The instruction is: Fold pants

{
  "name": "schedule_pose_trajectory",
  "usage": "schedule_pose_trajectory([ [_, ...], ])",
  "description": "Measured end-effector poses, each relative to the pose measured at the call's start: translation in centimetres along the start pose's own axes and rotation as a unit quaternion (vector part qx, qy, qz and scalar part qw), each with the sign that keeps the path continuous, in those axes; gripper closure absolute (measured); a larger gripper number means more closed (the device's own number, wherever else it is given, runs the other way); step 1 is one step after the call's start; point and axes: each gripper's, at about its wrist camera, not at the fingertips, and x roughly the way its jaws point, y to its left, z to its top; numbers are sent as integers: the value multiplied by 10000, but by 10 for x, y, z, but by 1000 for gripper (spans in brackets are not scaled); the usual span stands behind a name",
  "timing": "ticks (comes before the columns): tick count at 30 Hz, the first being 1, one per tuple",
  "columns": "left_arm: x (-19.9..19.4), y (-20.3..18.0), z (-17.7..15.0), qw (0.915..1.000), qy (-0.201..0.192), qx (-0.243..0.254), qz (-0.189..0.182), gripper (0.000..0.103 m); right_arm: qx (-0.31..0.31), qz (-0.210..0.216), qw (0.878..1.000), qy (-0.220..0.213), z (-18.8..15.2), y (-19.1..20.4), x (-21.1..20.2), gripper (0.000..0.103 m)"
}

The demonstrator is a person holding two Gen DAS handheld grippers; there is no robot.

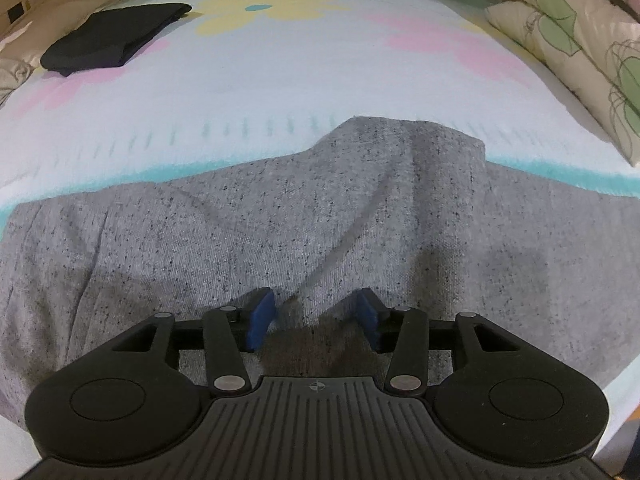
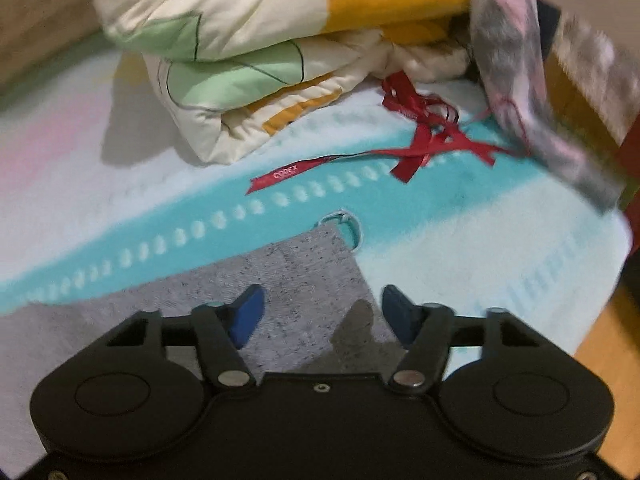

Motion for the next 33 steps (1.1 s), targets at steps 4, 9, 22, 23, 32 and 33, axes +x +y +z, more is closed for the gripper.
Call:
schedule_pose_trajectory([
  [4, 0, 1, 1, 10000, 5, -41, -30, 58, -306, 196, 9993, 46, -9, -2, 3, 39],
  [9, -1, 1, -1, 10000, -7, -27, -26, 58, -693, 656, 9954, 66, -18, 5, 5, 46],
  [22, -4, -2, -3, 10000, -72, 50, 28, 58, -464, 1070, 9930, 198, -14, 19, 6, 90],
  [23, -6, -2, -4, 9999, -98, 61, 29, 58, -614, 976, 9933, 122, -14, 24, 2, 91],
  [32, -7, -7, -8, 9993, -159, 333, 92, 58, -228, -181, 9996, 28, -8, 8, 18, 91],
  [33, -7, -8, -8, 9992, -159, 345, 93, 58, -278, -232, 9993, 14, -7, 11, 20, 89],
])
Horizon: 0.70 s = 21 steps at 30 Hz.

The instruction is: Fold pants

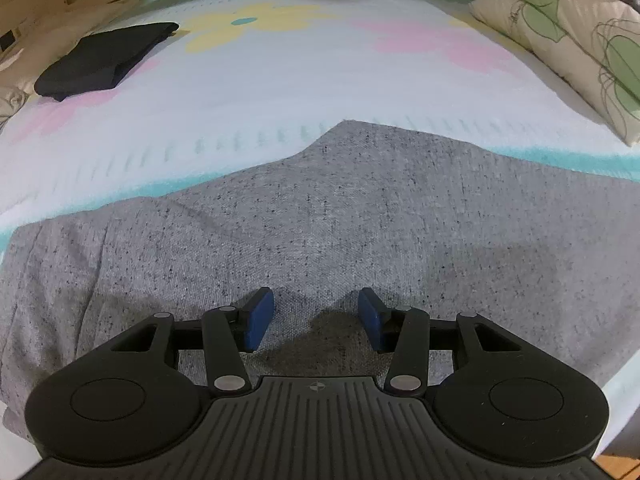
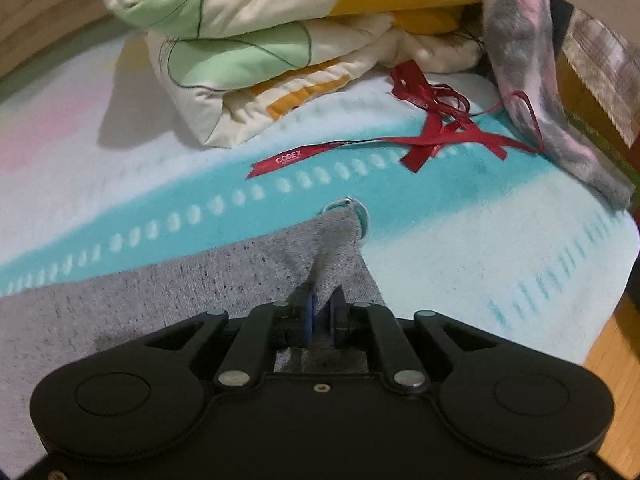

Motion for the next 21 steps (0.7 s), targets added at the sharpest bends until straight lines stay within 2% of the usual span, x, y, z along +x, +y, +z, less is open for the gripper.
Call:
schedule_pose_trajectory([
  [4, -6, -3, -2, 9999, -113, 104, 45, 58, 114, -79, 9999, 58, 3, 0, 2, 90],
  [8, -18, -25, -10, 9973, -388, 614, -55, 58, 103, -125, 9999, 61, 4, -1, -1, 87],
  [10, -18, -40, -13, 9946, -359, 948, -232, 58, 240, -272, 9993, 21, 7, -9, -7, 65],
  [12, -12, -52, -16, 9924, -170, 1167, -351, 57, 636, -368, 9972, -131, 8, -25, -18, 57],
  [14, -10, -58, -19, 9922, -225, 1198, -247, 57, 1123, -150, 9934, -161, 5, -45, -32, 57],
  [17, -7, -56, -14, 9942, -134, 1034, -282, 57, 1591, 3, 9873, 61, -1, -64, -45, 57],
  [19, -5, -51, -11, 9966, -80, 724, -373, 57, 1859, 100, 9816, 433, -7, -70, -44, 57],
  [21, -5, -49, -10, 9972, -66, 631, -391, 57, 2079, 200, 9747, 791, -15, -74, -36, 57],
])
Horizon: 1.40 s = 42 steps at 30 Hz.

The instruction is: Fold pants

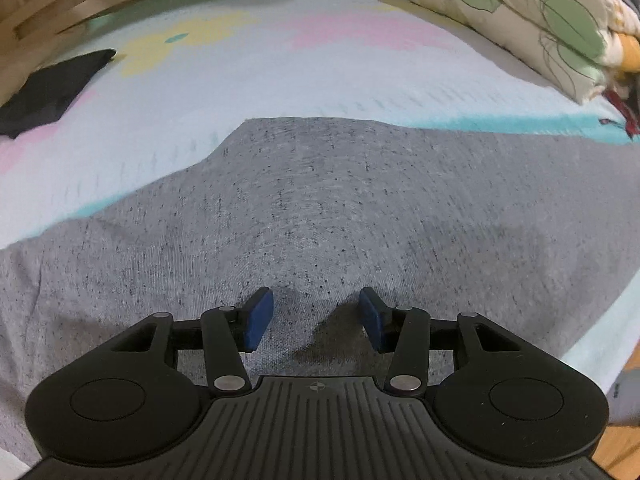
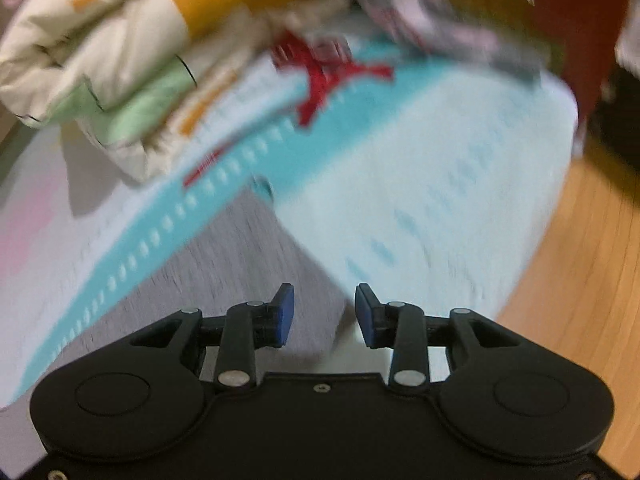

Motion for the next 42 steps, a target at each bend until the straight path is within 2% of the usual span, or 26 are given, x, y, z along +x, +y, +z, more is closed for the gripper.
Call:
schedule_pose_trajectory([
  [2, 0, -2, -1, 10000, -29, 54, 59, 57, -33, 105, 9998, 163, -4, -2, 8, 56],
  [6, 1, -12, -2, 9996, -114, 173, 196, 55, 38, 200, 9996, 182, -6, -7, 25, 30],
  [7, 0, -12, -2, 9996, -122, 181, 205, 55, 112, 278, 9994, 200, -6, -9, 29, 27],
  [9, -3, -11, -5, 9996, -126, 138, 202, 54, 355, 423, 9982, 231, -6, -17, 30, 27],
  [11, -2, -11, -4, 9997, -133, 86, 208, 54, 670, 769, 9945, 222, -10, -27, 26, 27],
  [15, -4, -13, -7, 9994, -186, 105, 282, 53, 1410, 1695, 9748, 347, -17, -45, 29, 26],
  [20, -5, -15, -9, 9991, -244, 88, 326, 52, 1626, 1827, 9692, 295, -18, -48, 35, 23],
  [22, -6, -16, -10, 9990, -268, 83, 335, 52, 1716, 1968, 9651, 217, -19, -48, 36, 14],
  [27, -5, -15, -10, 9991, -264, 63, 340, 52, 1684, 2355, 9572, -4, -15, -42, 36, 17],
  [31, -4, -15, -7, 9990, -271, 52, 342, 52, 1634, 2378, 9575, -21, -12, -34, 43, 16],
  [35, -4, -16, -6, 9990, -276, 66, 351, 52, 1700, 2548, 9519, -124, -9, -28, 50, 16],
  [39, -7, -23, -1, 9989, -329, 162, 276, 54, 1573, 2416, 9570, -333, -11, -19, 50, 16],
  [42, -20, -45, 10, 9974, -593, 412, 12, 54, 1339, 2390, 9611, -354, -11, -12, 49, 11],
])
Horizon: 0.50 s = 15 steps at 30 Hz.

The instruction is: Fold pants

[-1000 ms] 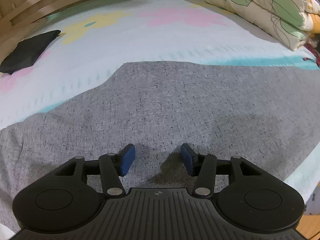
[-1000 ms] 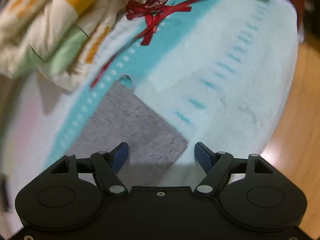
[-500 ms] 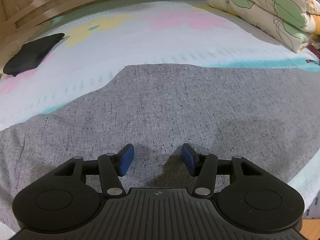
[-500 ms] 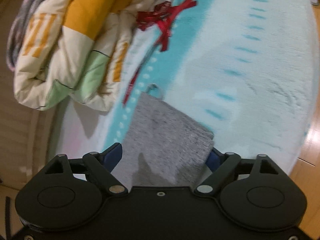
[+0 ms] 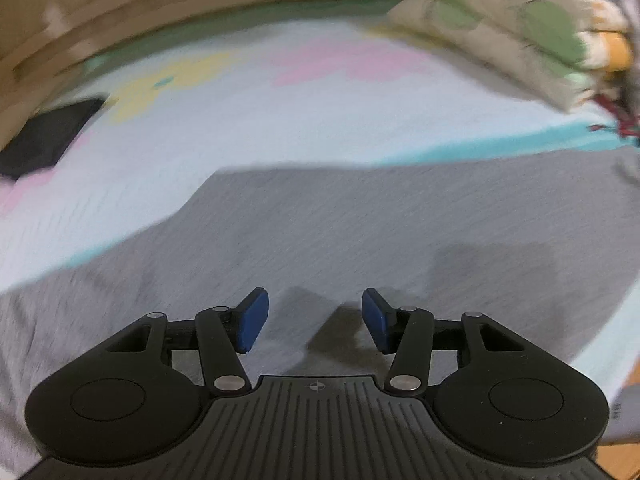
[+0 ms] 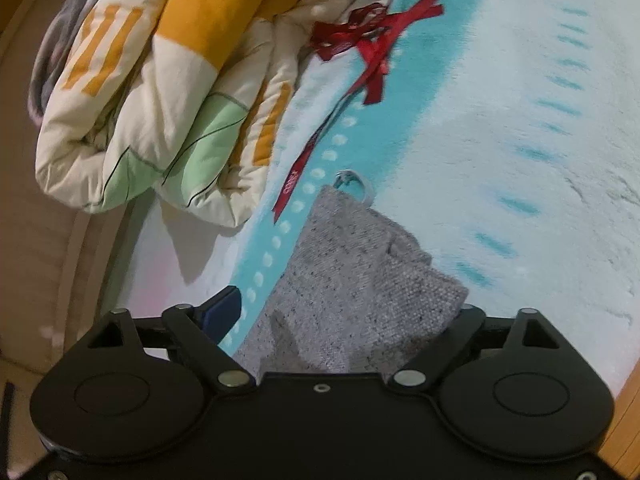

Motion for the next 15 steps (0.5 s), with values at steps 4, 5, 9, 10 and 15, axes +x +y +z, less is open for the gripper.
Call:
schedule_pose_trajectory([
  [4, -10, -52, 26, 9977, -390, 380, -408, 54, -618, -89, 9975, 342, 2, 14, 7, 0],
  [5, -9, -69, 35, 9965, -419, 439, -580, 54, -771, -155, 9960, 422, 2, 18, 10, 0],
  [9, 7, -125, 57, 9923, -331, 617, -1026, 54, -1036, -362, 9926, 520, -2, 27, 12, 0],
  [10, 12, -137, 59, 9912, -279, 662, -1109, 54, -1020, -371, 9928, 514, -2, 28, 12, 2],
  [15, 35, -185, 64, 9872, -103, 921, -1296, 54, -845, -813, 9920, 472, 0, 24, 5, 77],
])
